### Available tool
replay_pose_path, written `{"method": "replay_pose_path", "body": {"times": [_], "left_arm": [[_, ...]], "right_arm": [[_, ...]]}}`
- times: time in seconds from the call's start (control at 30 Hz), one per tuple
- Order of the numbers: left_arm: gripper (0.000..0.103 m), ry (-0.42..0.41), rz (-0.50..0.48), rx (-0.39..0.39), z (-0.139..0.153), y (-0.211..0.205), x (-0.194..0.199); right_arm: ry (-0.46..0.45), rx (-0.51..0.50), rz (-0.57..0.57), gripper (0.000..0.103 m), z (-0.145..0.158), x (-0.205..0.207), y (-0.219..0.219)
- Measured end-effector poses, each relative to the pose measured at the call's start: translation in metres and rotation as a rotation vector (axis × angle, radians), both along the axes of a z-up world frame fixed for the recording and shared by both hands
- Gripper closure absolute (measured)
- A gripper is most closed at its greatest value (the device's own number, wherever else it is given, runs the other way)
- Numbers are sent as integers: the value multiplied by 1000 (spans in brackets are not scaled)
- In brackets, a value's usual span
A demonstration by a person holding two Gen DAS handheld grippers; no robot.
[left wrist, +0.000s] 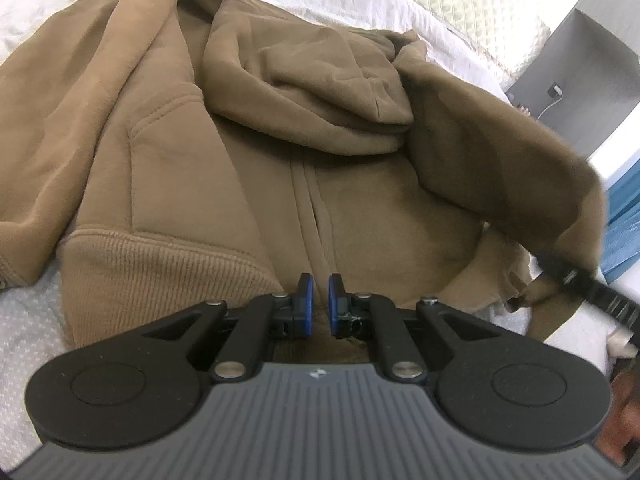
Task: Fold large clothes
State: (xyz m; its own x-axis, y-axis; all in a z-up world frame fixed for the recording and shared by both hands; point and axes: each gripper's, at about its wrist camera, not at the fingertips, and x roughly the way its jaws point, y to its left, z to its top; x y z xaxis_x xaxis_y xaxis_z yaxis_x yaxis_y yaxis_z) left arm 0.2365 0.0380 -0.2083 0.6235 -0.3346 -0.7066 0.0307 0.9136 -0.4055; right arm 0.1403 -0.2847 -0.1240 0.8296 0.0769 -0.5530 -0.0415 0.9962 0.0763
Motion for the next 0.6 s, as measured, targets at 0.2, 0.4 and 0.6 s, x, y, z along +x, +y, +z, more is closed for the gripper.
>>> {"method": "replay_pose_path", "body": {"times": [0.2, 0.4, 0.6], "left_arm": [[91, -26, 25, -20, 9, 7, -7], [91, -88, 45, 36, 18, 3, -10], [91, -108, 76, 46, 18, 3, -5]], "right_arm": [[-106, 95, -138, 74, 49, 27, -67], [-172, 154, -300, 75, 83, 75, -148], [-197, 166, -421, 76, 112, 145, -235]]}}
